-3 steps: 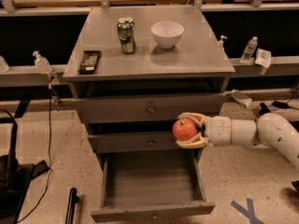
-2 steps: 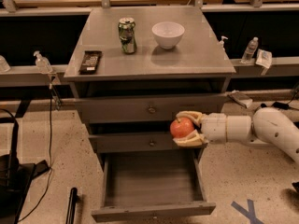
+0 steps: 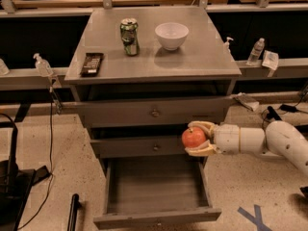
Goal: Place apple into bottom drawer
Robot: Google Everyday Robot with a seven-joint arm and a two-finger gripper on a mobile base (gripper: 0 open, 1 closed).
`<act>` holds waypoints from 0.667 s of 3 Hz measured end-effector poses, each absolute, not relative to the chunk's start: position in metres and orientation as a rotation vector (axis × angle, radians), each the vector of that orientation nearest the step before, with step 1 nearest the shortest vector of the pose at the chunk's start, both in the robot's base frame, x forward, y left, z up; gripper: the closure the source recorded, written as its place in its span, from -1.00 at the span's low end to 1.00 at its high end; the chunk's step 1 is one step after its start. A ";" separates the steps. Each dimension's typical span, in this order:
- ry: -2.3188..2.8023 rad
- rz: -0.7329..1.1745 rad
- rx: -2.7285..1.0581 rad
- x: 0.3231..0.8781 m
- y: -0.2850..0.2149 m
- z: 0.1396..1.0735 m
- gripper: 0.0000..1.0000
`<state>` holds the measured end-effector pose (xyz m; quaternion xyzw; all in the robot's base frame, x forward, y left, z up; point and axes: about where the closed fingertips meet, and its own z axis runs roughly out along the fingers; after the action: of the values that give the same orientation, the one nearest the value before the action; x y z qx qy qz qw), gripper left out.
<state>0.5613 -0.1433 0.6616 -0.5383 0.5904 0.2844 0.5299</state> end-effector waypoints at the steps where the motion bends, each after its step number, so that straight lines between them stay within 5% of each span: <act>1: 1.325 0.794 -1.166 0.545 -0.175 0.606 1.00; 2: 1.301 0.913 -1.055 0.536 -0.192 0.530 1.00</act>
Offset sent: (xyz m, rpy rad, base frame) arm -0.0385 -0.0741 -0.2404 0.4577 0.1642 0.0122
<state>0.5356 -0.1918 0.5299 -0.4512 0.5561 0.3904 0.5786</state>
